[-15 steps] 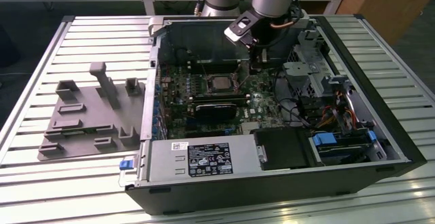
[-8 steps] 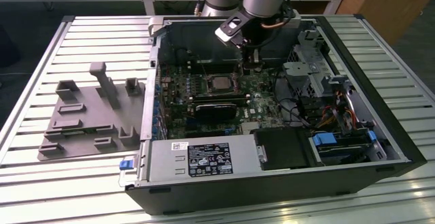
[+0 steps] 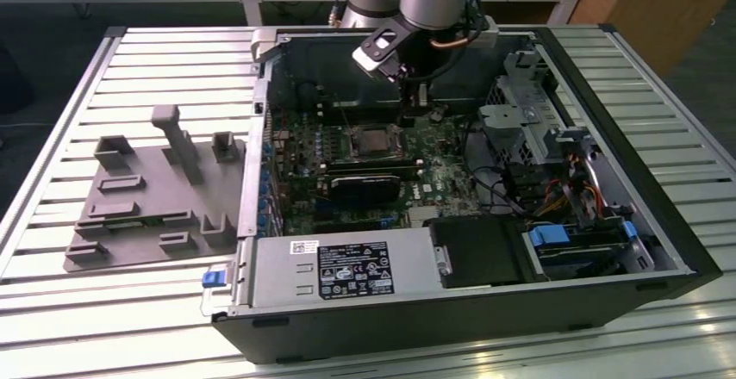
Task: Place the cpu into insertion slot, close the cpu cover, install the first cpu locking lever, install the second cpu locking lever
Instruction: 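Close the cpu cover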
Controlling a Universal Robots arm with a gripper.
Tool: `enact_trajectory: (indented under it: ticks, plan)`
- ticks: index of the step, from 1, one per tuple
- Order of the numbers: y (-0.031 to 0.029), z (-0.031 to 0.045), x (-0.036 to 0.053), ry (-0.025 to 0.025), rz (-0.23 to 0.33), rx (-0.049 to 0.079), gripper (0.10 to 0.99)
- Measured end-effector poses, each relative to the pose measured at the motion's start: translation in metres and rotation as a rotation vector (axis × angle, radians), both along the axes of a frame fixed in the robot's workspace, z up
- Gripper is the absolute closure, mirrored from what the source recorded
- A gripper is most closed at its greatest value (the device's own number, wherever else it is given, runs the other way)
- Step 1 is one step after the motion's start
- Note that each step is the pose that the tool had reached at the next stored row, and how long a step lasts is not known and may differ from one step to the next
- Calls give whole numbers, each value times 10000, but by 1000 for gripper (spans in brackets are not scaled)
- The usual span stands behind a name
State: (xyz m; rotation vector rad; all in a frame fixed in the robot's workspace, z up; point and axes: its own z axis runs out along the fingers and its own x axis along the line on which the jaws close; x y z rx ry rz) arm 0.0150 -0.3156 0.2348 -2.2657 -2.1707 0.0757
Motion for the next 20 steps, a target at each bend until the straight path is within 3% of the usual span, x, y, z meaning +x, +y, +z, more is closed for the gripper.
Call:
enact_trajectory:
  ticks: [6,10,17,20]
  plan:
    - [0,0,-22,-1,0,0,980]
    - [0,-4,-94,-23,2,3,980]
    - [-3,-38,-227,-300,19,23,980]
    - [-6,-58,-279,-352,40,27,980]
